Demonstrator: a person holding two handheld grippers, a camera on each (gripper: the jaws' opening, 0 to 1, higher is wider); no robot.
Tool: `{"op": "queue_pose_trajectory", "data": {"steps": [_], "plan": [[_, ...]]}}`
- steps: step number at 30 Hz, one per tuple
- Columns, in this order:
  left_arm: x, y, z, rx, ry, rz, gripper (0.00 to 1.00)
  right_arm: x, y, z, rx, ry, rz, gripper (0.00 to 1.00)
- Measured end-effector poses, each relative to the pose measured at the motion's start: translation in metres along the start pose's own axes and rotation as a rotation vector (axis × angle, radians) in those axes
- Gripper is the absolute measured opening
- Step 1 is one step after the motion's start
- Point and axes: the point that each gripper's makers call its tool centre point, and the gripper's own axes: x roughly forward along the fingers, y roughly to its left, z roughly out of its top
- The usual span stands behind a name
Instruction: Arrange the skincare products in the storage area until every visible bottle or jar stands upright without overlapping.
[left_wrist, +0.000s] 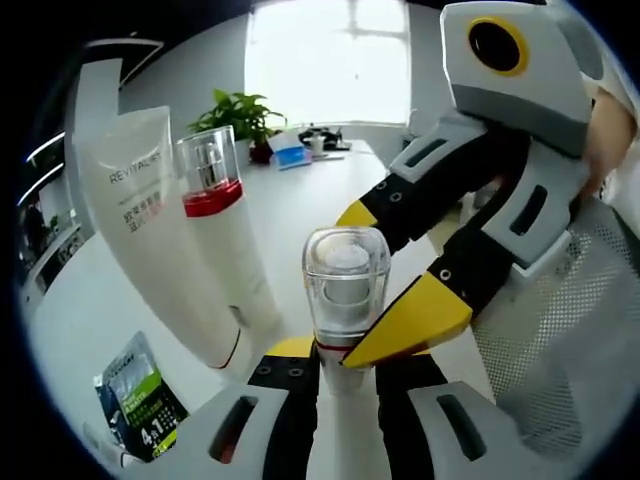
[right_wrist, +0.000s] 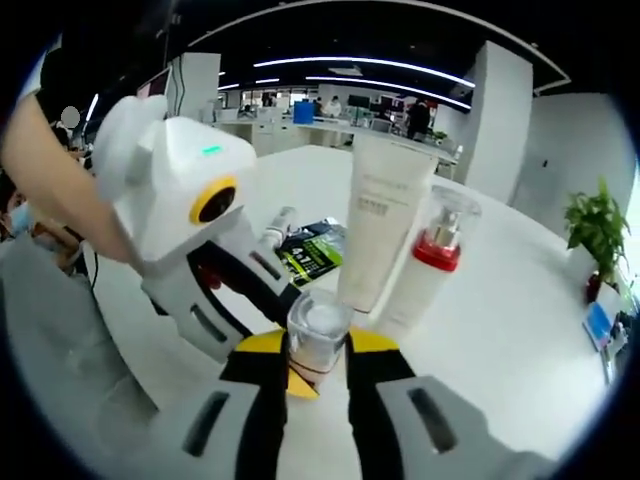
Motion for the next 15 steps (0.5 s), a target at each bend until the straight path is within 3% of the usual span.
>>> {"op": "queue_pose_trajectory", "data": {"steps": [8, 15], "plan": [[0.01, 0.01, 0.005, 0.013, 0.001, -0.002, 0.18, 0.004, -0.015, -0.002, 0.049, 0.008, -0.046, 0.21], [0.021, 0.017, 0.005, 0.04, 0.018, 0.002, 0.18, 0.009, -0.027, -0.011, 0.111, 0.052, -0.085, 0.2]]}}
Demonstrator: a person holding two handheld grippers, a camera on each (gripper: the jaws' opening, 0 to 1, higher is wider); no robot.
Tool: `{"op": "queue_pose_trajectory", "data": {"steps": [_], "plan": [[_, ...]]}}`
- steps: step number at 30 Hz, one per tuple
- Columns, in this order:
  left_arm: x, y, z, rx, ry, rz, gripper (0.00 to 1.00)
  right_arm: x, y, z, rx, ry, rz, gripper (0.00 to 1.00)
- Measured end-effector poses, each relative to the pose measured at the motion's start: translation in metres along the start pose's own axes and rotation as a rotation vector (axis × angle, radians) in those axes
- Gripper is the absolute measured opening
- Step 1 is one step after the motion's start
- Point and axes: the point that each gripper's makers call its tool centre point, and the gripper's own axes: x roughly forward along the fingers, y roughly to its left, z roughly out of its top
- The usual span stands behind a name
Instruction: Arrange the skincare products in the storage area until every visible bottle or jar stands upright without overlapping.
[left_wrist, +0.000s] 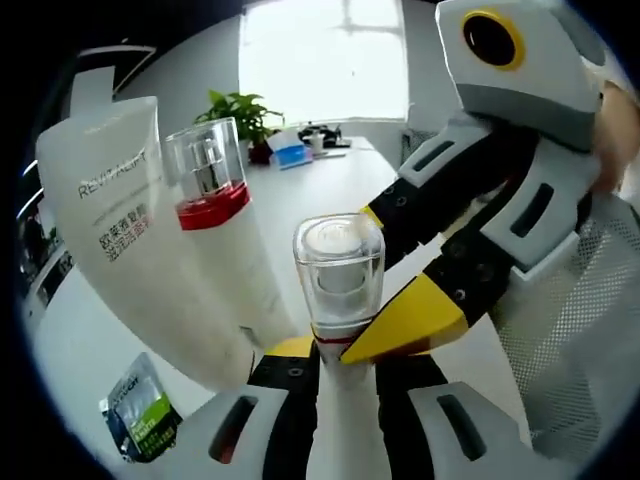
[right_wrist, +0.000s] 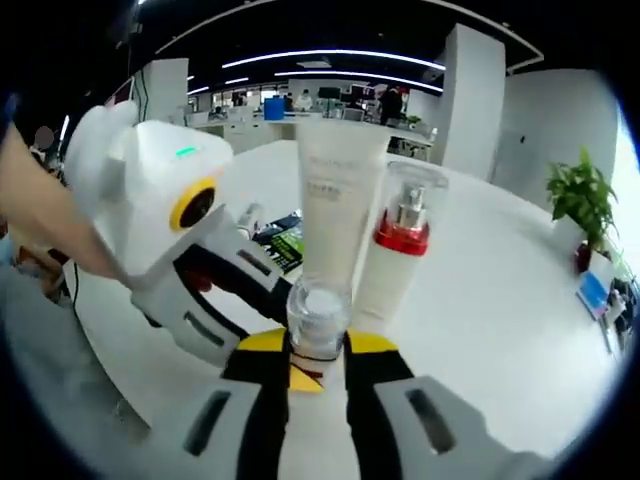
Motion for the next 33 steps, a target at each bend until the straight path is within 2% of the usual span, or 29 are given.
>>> {"op": "queue_pose_trajectory", "data": {"steps": [9, 17, 24, 33], "plan": [[0.007, 0.01, 0.001, -0.003, -0.002, 0.003, 0.18, 0.007, -0.012, -0.001, 0.101, -0.011, -0.059, 0.19], [0.003, 0.015, -0.004, -0.025, 0.011, 0.028, 0.17, 0.011, -0.013, 0.002, 0.118, -0.022, -0.105, 0.19], [-0.006, 0.013, -0.02, -0.055, 0.05, 0.035, 0.16, 0.011, -0.029, -0.001, 0.144, -0.023, -0.154, 0.19], [-0.024, 0.0, -0.035, -0.103, 0.065, 0.05, 0.17, 0.015, -0.037, -0.001, 0.184, -0.025, -0.189, 0.19]]}}
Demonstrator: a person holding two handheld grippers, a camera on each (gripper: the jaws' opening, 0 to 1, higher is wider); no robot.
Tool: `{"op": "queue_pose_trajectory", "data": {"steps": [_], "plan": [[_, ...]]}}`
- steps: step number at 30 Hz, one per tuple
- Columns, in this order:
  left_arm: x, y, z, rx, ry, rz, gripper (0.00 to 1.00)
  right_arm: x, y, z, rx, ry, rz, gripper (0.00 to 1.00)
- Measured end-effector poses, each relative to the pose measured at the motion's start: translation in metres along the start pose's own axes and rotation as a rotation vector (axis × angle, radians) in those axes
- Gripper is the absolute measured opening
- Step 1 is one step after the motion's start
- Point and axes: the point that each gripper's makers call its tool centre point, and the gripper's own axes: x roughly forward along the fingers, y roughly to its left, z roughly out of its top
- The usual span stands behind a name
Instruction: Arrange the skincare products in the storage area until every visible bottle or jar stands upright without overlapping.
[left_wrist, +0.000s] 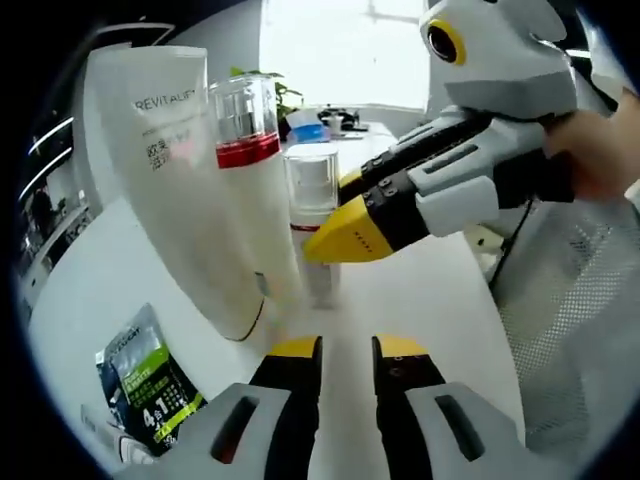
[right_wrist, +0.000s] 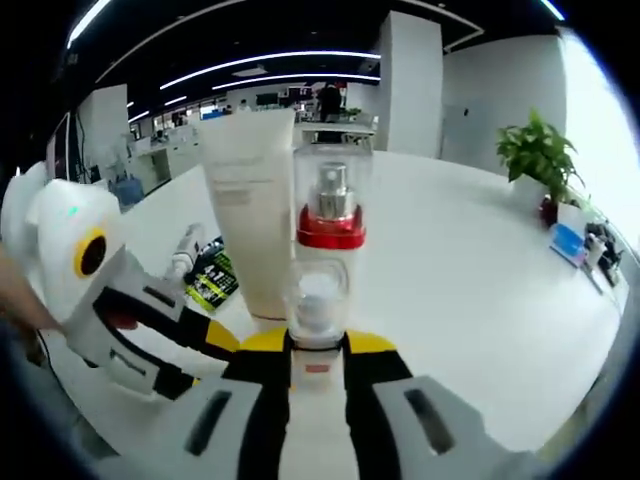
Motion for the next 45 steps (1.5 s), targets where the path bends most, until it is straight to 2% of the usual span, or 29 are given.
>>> {"op": "queue_pose_trajectory", "data": {"steps": [9, 13, 21, 25, 31, 35, 40, 45], "plan": [[-0.015, -0.015, -0.023, -0.052, 0.033, 0.006, 0.18, 0.002, -0.001, -0.004, -0.021, 0.018, -0.009, 0.2], [-0.02, -0.016, -0.025, -0.063, 0.039, 0.014, 0.18, 0.002, -0.001, -0.01, -0.025, 0.036, -0.007, 0.21], [-0.032, -0.013, -0.026, -0.09, 0.039, 0.049, 0.2, -0.002, 0.001, -0.013, -0.032, 0.057, 0.013, 0.33], [-0.041, -0.012, -0.031, -0.123, 0.046, 0.079, 0.25, -0.006, 0.005, -0.017, -0.037, 0.067, 0.035, 0.4], [-0.059, -0.014, -0.042, -0.186, 0.061, 0.129, 0.33, -0.016, 0.016, -0.023, -0.07, 0.091, 0.091, 0.45], [-0.075, -0.016, -0.049, -0.236, 0.062, 0.166, 0.38, -0.023, 0.024, -0.027, -0.105, 0.111, 0.134, 0.47], [-0.095, -0.016, -0.058, -0.299, 0.053, 0.218, 0.44, -0.03, 0.03, -0.031, -0.113, 0.139, 0.175, 0.55], [-0.118, -0.016, -0.067, -0.373, 0.045, 0.272, 0.5, -0.036, 0.033, -0.028, -0.173, 0.124, 0.196, 0.57]]}}
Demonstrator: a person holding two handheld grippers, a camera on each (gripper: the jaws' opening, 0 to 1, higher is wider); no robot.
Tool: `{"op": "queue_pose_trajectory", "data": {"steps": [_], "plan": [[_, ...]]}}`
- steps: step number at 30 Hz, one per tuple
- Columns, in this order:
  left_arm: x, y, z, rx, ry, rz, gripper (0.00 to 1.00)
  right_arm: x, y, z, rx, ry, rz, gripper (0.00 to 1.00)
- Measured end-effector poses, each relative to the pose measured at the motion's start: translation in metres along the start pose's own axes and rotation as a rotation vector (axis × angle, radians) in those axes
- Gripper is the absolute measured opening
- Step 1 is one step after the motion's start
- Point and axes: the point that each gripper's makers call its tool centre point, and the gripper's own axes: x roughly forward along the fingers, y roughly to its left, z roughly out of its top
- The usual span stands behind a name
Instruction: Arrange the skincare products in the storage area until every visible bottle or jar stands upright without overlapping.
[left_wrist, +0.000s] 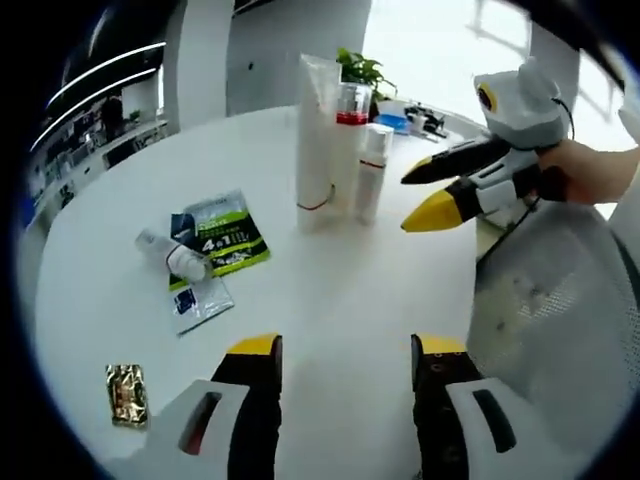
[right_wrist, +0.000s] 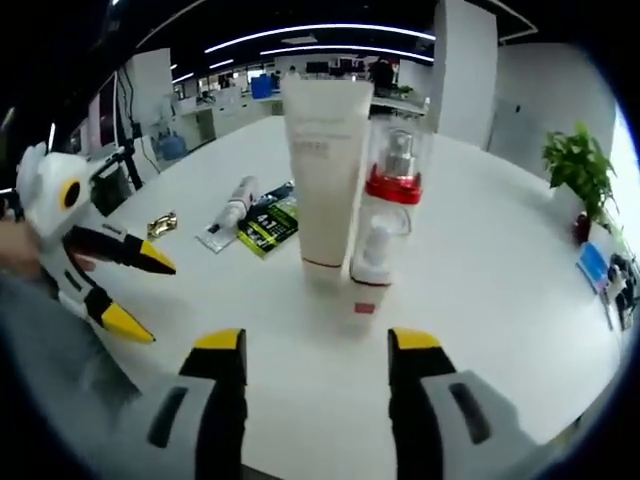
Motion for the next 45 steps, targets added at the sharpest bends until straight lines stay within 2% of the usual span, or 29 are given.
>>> {"op": "queue_pose_trajectory", "data": {"steps": [9, 14, 18, 22, 26, 36, 45], "plan": [[-0.031, 0.013, -0.021, -0.141, -0.024, 0.081, 0.56, -0.006, 0.007, 0.002, -0.015, -0.015, 0.053, 0.67], [-0.044, 0.015, -0.028, -0.175, -0.029, 0.111, 0.6, -0.01, 0.012, 0.0, -0.013, -0.01, 0.08, 0.72], [-0.052, 0.018, -0.028, -0.221, -0.055, 0.137, 0.62, -0.016, 0.016, 0.002, -0.015, -0.021, 0.107, 0.77], [-0.06, 0.019, -0.026, -0.229, -0.067, 0.158, 0.65, -0.022, 0.021, 0.004, -0.02, -0.038, 0.141, 0.83], [-0.071, 0.019, -0.022, -0.245, -0.097, 0.176, 0.66, -0.03, 0.028, 0.01, -0.004, -0.087, 0.184, 0.87], [-0.094, 0.013, -0.023, -0.266, -0.114, 0.202, 0.79, -0.043, 0.037, 0.015, 0.007, -0.135, 0.245, 0.96], [-0.102, 0.005, -0.017, -0.277, -0.126, 0.213, 0.9, -0.051, 0.04, 0.019, 0.011, -0.164, 0.276, 0.99]]}}
